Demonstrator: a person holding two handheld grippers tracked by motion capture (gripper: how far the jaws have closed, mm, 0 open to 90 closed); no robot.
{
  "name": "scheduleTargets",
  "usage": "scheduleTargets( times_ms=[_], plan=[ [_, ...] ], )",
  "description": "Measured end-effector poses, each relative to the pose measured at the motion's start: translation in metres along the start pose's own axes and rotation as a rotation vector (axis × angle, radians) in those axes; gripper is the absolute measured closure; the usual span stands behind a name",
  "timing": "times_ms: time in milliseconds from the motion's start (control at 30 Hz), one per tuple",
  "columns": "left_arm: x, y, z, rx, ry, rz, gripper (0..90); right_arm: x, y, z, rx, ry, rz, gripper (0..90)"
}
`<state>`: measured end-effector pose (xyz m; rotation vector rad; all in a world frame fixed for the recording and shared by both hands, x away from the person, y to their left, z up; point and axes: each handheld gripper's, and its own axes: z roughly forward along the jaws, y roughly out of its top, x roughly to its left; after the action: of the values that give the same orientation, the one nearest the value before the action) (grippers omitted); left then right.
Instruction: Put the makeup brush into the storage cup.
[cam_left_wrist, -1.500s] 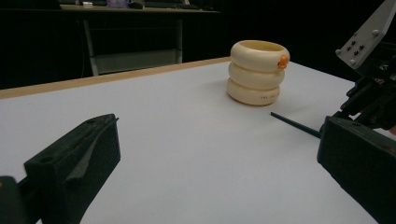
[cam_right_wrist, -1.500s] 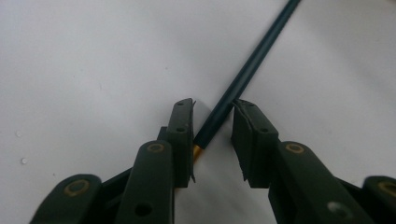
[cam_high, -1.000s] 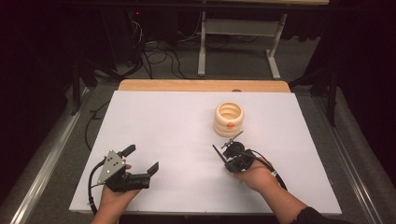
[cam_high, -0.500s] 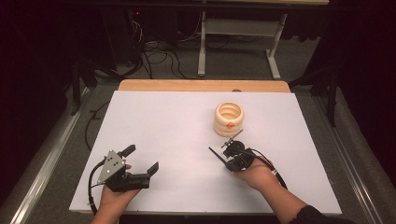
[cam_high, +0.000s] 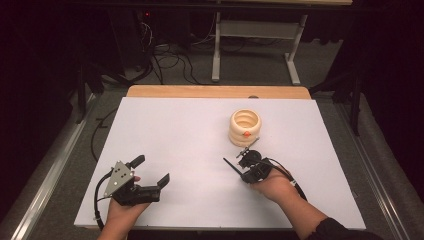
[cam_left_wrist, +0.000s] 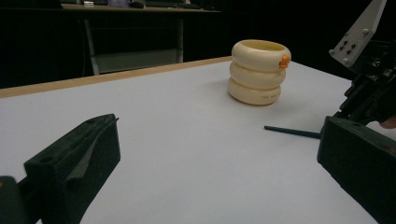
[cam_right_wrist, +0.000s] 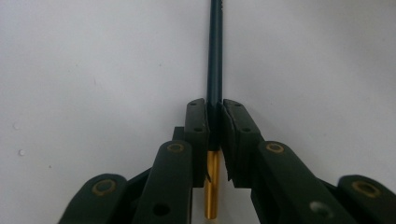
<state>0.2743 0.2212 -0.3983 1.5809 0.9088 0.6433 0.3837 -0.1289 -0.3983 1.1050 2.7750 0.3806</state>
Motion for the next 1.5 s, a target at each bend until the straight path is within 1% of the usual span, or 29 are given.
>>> scheduleTargets(
  times_ms=[133,200,233,400,500,533,567,867,1000,1100,1133,1167,1200,1233,1267,1300,1333,1367,1400,1433,1467,1500],
  plan=[
    [0.0,0.0,0.0,0.0,0.0,0.0,0.1,-0.001,0.0,0.0,0.002,0.004,-0.003,83.1],
    [0.0,0.0,0.0,0.0,-0.002,0.001,0.1,0.0,0.001,0.001,0.004,0.01,0.01,83.6],
    [0.0,0.0,0.0,0.0,-0.002,0.001,0.1,-0.001,0.001,0.001,0.002,0.011,0.003,84.1],
    [0.0,0.0,0.001,-0.001,-0.002,-0.002,0.1,-0.003,0.003,0.0,0.022,0.019,0.011,85.0],
    [0.0,0.0,0.001,-0.001,-0.003,0.001,0.1,-0.002,0.003,0.001,0.02,0.019,-0.008,85.1],
    [0.0,0.0,0.001,-0.001,-0.003,0.001,0.1,-0.002,0.003,0.001,0.019,0.015,-0.009,85.1],
    [0.0,0.0,0.001,0.0,-0.003,0.002,0.1,-0.002,0.003,0.0,0.02,0.021,-0.008,85.2],
    [0.001,0.0,0.0,-0.003,-0.002,-0.001,0.2,-0.002,0.004,-0.002,0.028,0.024,-0.018,85.3],
    [0.002,0.0,0.0,0.002,-0.001,0.005,0.1,-0.004,0.002,-0.007,0.034,0.033,-0.038,85.2],
    [0.002,0.0,0.0,0.003,0.0,0.007,0.2,-0.004,0.002,-0.01,0.028,0.029,-0.039,85.3],
    [0.001,0.0,0.0,0.007,0.004,0.006,0.1,-0.006,0.002,-0.014,0.021,0.031,-0.052,85.3],
    [0.001,0.0,0.0,0.007,0.004,0.006,0.2,-0.006,0.002,-0.014,0.021,0.031,-0.052,85.3],
    [0.0,0.001,0.001,0.013,0.005,0.006,0.2,-0.006,0.002,-0.018,0.012,0.036,-0.056,85.3],
    [0.0,0.002,0.002,0.016,0.004,0.005,0.2,-0.005,0.001,-0.02,0.008,0.04,-0.046,85.2],
    [-0.001,0.003,0.003,0.017,0.006,0.007,0.1,-0.007,0.001,-0.022,0.0,0.037,-0.073,85.2],
    [-0.001,0.004,0.004,0.021,0.008,0.008,0.1,-0.005,0.0,-0.024,0.0,0.037,-0.056,85.2],
    [-0.002,0.006,0.005,0.024,0.008,0.008,0.2,-0.006,0.0,-0.025,-0.005,0.037,-0.067,85.2],
    [-0.003,0.008,0.006,0.025,0.01,0.006,0.1,-0.005,-0.001,-0.027,-0.011,0.037,-0.058,85.2],
    [-0.004,0.01,0.008,0.021,0.012,0.012,0.2,-0.007,-0.001,-0.028,-0.014,0.037,-0.065,85.2],
    [-0.006,0.013,0.009,0.022,0.012,0.017,0.1,-0.006,-0.002,-0.03,-0.017,0.039,-0.051,85.2],
    [-0.007,0.016,0.011,0.024,0.011,0.025,0.1,-0.007,-0.002,-0.031,-0.019,0.038,-0.049,85.2],
    [-0.007,0.016,0.011,0.024,0.011,0.025,0.2,-0.008,-0.003,-0.032,-0.027,0.033,-0.059,85.2]
  ],
)
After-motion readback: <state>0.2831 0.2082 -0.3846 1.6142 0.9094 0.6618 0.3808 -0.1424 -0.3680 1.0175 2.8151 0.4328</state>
